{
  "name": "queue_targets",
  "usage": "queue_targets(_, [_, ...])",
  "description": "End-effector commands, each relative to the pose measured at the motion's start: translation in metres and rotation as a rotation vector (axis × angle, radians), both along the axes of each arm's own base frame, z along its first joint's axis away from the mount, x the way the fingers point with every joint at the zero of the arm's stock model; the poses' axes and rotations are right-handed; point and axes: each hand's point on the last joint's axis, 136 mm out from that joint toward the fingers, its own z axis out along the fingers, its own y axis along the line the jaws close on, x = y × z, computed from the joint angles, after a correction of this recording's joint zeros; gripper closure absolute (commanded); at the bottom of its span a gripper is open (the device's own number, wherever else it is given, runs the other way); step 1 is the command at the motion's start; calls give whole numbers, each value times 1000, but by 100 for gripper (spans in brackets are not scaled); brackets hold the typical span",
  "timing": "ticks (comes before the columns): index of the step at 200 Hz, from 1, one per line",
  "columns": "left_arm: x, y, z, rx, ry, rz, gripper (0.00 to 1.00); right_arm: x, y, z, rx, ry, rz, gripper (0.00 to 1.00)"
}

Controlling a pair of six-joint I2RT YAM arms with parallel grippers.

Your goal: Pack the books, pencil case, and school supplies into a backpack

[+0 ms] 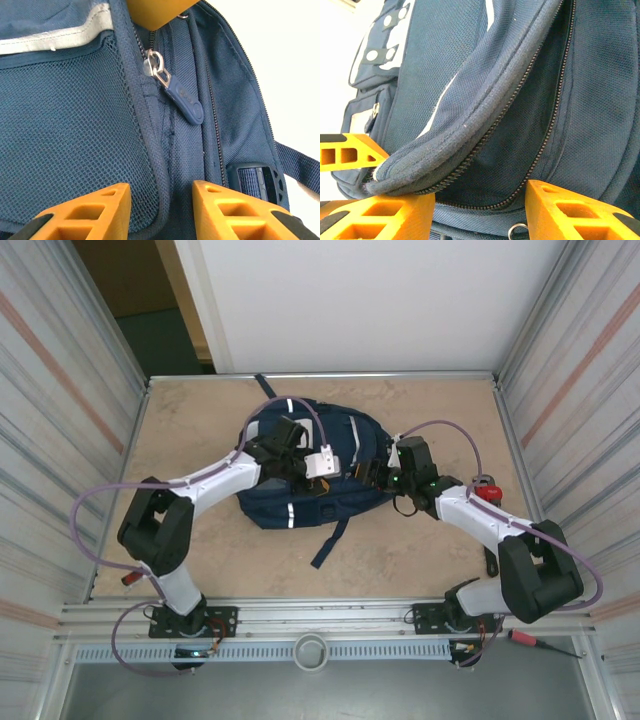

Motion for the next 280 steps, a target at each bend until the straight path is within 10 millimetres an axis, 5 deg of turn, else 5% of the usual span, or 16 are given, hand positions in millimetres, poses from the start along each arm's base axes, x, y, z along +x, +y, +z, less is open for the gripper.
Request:
queue_targets(1, [13, -7, 5, -23, -34, -28, 65, 13, 1, 18, 6, -54, 4, 51])
queue_targets(105, [23, -29, 7, -91, 27, -49, 87, -1, -4, 2, -116, -29, 101, 49])
queue_targets(158, [27, -35, 8, -49, -41, -27, 65, 1, -2, 2, -98, -42, 108, 53])
queue_targets(219, [32, -36, -16, 41, -82, -54, 60, 4, -6, 4, -81, -34, 88, 56])
queue_targets(252, [35, -42, -17, 35, -54, -43, 89, -4, -8, 4, -87, -48, 102, 51])
queue_targets(280, [20, -49, 24, -141, 83, -31, 99, -14, -6, 8, -164, -160, 110, 46])
